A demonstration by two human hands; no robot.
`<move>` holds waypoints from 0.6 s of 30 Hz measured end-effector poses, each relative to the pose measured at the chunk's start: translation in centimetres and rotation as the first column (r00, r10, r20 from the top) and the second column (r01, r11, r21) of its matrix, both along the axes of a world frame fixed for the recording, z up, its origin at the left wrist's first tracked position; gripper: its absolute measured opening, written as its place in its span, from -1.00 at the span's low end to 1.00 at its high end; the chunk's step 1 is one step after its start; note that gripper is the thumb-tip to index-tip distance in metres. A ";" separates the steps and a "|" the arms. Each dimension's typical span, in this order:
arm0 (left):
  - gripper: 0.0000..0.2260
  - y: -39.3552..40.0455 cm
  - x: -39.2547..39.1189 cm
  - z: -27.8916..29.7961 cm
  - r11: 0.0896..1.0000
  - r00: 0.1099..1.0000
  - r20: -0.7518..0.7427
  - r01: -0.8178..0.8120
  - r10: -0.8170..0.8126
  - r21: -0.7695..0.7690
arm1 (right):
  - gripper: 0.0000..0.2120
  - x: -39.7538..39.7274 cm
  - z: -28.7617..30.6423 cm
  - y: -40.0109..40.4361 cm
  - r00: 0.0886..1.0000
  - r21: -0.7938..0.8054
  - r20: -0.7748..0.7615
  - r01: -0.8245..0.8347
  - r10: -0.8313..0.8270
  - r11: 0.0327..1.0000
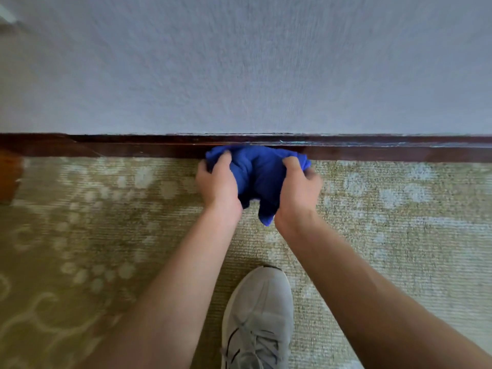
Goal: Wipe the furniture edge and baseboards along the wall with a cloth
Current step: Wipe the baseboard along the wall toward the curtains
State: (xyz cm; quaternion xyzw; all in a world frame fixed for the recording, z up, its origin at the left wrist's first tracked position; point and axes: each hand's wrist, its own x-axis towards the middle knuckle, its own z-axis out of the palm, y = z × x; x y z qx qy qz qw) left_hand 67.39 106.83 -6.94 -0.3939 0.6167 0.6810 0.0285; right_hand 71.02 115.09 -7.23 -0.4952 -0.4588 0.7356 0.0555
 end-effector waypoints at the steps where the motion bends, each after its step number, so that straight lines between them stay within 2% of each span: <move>1: -0.85 -1.1 -0.4 0.2 0.999 0.999 -0.031 -0.023 0.022 -0.026 | -0.91 0.0 0.2 -0.8 0.997 -0.029 -0.045 -0.056 0.055 0.998; 3: -0.79 -3.3 -1.7 0.9 0.998 0.998 -0.062 -0.033 0.030 -0.062 | -0.84 0.2 1.0 -2.4 0.976 -0.060 -0.160 -0.158 0.147 0.986; 6: -0.98 -3.5 -2.8 1.6 0.998 0.998 -0.048 -0.039 0.036 -0.058 | -0.90 -0.1 2.0 -3.0 0.972 -0.058 -0.153 -0.189 0.178 0.980; 9: -0.79 0.2 -2.0 0.9 0.993 0.992 -0.054 -0.112 0.111 -0.026 | -0.91 -0.1 2.0 -0.5 0.991 -0.020 -0.107 -0.083 0.081 0.996; 13: -0.91 2.6 -0.3 0.8 1.000 1.000 0.013 -0.004 0.004 0.027 | -0.92 -0.1 1.1 1.9 0.996 0.051 -0.082 0.023 -0.019 0.998; 16: -0.88 0.7 -1.0 0.9 0.999 0.999 -0.017 -0.030 0.031 0.045 | -0.92 -0.4 1.4 0.4 0.983 0.108 -0.130 -0.114 0.128 0.988; 18: -0.88 0.6 -1.2 0.8 0.994 0.993 -0.053 -0.104 0.106 0.039 | -0.83 -0.3 2.2 -0.6 0.974 0.150 -0.128 -0.170 0.189 0.974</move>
